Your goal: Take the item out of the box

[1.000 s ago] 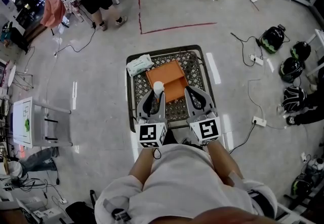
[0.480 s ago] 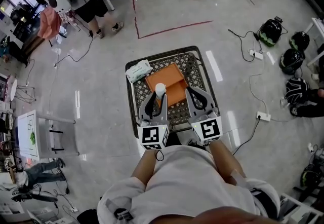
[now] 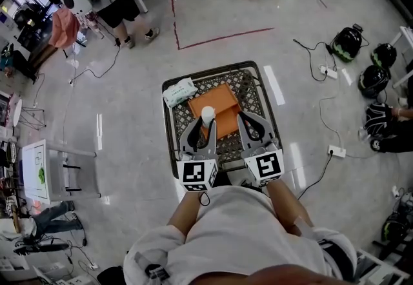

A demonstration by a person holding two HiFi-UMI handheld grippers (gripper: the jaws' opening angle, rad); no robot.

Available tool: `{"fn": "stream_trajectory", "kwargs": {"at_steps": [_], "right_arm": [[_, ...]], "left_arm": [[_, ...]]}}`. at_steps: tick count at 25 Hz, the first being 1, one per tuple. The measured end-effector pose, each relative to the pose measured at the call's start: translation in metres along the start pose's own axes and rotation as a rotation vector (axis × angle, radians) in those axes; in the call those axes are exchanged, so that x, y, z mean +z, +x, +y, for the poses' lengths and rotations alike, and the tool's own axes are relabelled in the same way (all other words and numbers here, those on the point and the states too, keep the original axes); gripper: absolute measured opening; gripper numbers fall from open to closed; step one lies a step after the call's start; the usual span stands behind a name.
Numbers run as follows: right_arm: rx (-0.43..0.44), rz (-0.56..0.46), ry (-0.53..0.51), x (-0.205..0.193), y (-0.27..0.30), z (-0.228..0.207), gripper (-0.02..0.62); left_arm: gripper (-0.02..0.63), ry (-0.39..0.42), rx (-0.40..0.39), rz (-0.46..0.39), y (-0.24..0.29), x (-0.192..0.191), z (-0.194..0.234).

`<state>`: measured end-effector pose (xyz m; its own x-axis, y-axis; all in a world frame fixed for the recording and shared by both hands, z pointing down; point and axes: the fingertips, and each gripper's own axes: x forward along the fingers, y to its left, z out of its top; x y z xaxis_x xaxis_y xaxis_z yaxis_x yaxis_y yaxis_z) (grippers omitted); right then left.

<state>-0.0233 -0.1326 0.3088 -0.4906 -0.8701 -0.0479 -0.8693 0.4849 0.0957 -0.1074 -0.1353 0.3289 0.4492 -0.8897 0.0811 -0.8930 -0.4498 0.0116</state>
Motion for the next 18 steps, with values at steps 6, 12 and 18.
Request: {"fn": "stream_trajectory", "kwargs": {"at_steps": [6,12,18], "right_arm": [[0.001,0.012,0.022,-0.007,0.006,0.000,0.003],[0.004,0.017,0.012,-0.008,0.016,0.003,0.003],[-0.012,0.017,0.016,-0.011,0.017,-0.001,0.003]], "left_arm": [[0.127,-0.010,-0.003,0.005,0.003,-0.004,0.003],[0.126,-0.019,-0.005,0.008,0.007,-0.006,0.010],[0.127,-0.021,-0.001,0.010,0.009,-0.007,0.013]]}}
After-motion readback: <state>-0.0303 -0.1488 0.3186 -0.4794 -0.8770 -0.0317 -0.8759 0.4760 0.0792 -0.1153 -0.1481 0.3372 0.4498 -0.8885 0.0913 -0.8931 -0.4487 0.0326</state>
